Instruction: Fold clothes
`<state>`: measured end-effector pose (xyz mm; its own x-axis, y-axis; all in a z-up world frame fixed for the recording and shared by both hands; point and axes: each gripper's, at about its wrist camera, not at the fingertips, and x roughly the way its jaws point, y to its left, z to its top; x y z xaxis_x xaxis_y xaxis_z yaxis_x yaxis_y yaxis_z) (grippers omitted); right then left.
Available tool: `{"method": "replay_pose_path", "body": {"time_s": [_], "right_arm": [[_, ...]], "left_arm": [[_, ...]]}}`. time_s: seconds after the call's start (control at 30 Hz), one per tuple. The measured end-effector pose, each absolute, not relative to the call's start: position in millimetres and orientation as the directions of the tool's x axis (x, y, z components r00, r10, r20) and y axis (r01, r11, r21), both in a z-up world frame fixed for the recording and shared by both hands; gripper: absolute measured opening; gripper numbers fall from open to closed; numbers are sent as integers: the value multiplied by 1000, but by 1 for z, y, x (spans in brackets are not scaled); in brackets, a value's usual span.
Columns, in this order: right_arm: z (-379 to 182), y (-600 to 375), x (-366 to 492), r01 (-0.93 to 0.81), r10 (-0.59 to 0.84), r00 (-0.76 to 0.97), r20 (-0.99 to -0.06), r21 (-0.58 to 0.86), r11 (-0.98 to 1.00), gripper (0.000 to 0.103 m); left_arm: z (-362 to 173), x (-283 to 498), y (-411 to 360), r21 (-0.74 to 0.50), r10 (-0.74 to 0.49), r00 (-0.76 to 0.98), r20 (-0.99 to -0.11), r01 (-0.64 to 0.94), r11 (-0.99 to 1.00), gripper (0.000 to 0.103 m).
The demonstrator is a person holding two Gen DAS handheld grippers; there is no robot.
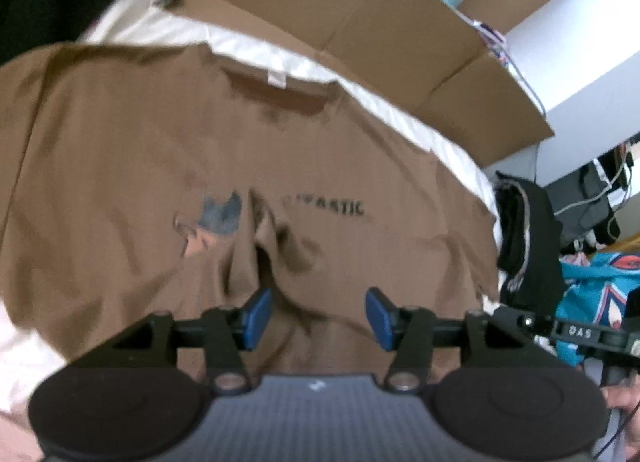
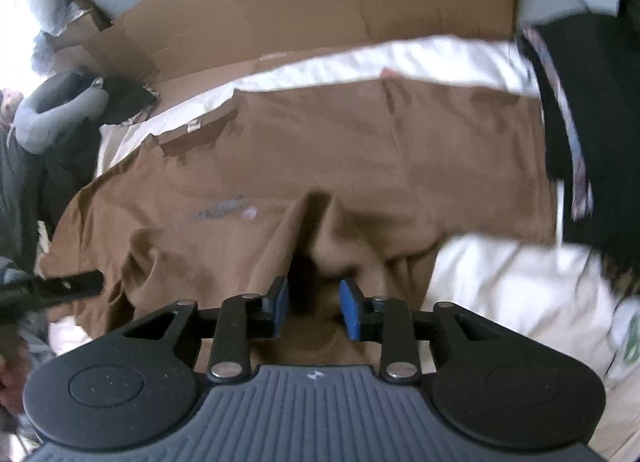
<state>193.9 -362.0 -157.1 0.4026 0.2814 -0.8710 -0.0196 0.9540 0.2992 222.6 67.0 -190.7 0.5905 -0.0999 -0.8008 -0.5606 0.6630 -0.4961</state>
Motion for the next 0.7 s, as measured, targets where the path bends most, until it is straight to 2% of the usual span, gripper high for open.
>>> {"method": "replay_pose_path", "body": {"time_s": [0.07,0.43,0.47,0.5,0.53,0.6,0.7], "right_arm": [[-163,-356,188,-25,292,388,-874,307,951,44],[-188,-312,196,-88,318,352,-880,308,947,43],[-188,-311,199,-91,319,359,-877,307,947,37],[-187,-310,201,-94,319,365,-875,306,947,16],[-186,-310,204,-97,317,371,-873,303,948,8],[-181,-309,209,-108,311,384,-869,292,950,1],[-164,-313,213,-134,303,422,-855,271,953,0]], "left_arm": [[-197,215,62,-498,-103,583,-806,-573,651,55],[-214,165,60,-455,-60,534,-843,-649,610,55],[-215,162,62,-453,-57,532,-845,-655,605,55],[-217,160,64,-450,-53,529,-847,-660,601,55],[-218,158,65,-450,-51,528,-848,-664,597,55],[-221,159,67,-452,-52,528,-848,-668,592,55],[-223,165,66,-456,-57,532,-845,-660,596,55]]}}
